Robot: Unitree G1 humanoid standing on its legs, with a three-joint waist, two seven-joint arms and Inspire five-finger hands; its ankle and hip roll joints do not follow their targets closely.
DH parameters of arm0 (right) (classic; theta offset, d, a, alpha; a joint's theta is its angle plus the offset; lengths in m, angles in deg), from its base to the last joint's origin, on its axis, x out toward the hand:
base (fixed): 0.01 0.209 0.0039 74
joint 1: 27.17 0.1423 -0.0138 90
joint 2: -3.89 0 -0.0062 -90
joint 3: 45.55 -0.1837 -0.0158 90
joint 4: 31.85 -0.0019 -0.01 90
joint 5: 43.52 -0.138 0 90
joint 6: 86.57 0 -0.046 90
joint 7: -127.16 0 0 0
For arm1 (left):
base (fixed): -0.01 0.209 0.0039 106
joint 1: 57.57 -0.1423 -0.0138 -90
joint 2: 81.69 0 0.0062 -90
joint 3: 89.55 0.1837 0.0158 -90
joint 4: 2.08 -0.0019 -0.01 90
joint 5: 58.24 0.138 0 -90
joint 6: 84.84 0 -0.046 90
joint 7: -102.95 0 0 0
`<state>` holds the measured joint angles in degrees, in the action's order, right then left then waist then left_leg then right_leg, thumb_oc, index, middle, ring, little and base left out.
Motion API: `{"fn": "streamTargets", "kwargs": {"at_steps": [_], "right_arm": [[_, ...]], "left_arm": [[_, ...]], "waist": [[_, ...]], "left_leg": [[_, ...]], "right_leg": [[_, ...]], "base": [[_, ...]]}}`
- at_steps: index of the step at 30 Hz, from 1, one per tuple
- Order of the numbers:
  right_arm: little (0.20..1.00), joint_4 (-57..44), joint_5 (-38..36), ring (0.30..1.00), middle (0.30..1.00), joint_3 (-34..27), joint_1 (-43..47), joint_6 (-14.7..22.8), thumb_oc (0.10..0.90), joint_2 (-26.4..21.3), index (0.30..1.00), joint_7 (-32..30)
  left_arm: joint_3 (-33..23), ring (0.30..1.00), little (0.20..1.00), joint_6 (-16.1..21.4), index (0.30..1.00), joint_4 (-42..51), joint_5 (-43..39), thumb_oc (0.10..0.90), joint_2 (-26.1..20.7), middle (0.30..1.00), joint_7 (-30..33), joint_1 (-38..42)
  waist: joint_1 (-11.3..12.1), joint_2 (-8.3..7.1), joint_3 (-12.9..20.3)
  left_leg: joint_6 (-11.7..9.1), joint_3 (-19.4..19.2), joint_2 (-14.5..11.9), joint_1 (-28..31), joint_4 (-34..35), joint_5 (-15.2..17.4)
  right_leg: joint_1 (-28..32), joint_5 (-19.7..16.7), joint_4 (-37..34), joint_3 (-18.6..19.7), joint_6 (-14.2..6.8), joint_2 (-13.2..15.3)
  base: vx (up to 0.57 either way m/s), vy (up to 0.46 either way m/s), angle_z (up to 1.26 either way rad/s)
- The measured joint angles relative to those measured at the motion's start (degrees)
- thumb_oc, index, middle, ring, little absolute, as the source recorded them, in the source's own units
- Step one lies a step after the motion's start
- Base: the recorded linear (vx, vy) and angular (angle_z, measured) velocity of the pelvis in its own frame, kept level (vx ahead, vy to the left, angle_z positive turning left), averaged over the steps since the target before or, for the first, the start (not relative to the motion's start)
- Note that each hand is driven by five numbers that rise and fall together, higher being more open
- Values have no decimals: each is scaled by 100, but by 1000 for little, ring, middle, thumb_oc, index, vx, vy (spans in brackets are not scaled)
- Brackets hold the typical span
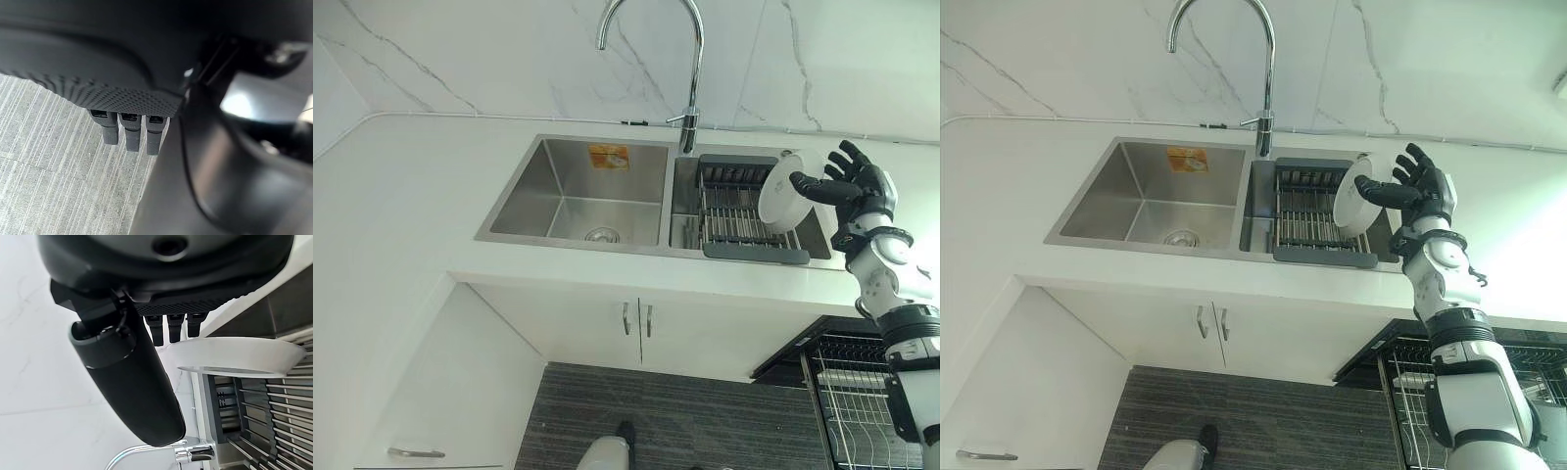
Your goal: Place the dishes in the dishwasher.
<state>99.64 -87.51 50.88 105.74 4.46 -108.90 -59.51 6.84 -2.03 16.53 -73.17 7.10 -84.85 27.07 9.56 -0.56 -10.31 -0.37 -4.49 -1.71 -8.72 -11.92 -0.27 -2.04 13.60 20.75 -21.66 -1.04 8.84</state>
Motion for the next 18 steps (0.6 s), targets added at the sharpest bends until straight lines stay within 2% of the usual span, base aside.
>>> {"fn": "streamTargets", "kwargs": {"at_steps": [9,18], "right_arm": [[900,-1,-127,900,900,0,-39,-13,800,249,900,-137],[900,0,-110,900,900,-13,-45,-3,800,260,900,-218]], "left_arm": [[-206,900,900,-20,900,-2,6,800,-10,900,7,-14],[-203,900,900,-22,900,2,7,800,-9,900,7,-21]], "waist": [[-28,-3,-1],[-24,18,7]], "left_leg": [[16,-19,0,75,-119,144],[18,-5,-17,-34,-184,150]], "right_leg": [[148,-7,-84,30,-19,-9],[38,-4,-4,49,-18,-8]], "base": [[73,-28,-2],[20,-16,0]]}}
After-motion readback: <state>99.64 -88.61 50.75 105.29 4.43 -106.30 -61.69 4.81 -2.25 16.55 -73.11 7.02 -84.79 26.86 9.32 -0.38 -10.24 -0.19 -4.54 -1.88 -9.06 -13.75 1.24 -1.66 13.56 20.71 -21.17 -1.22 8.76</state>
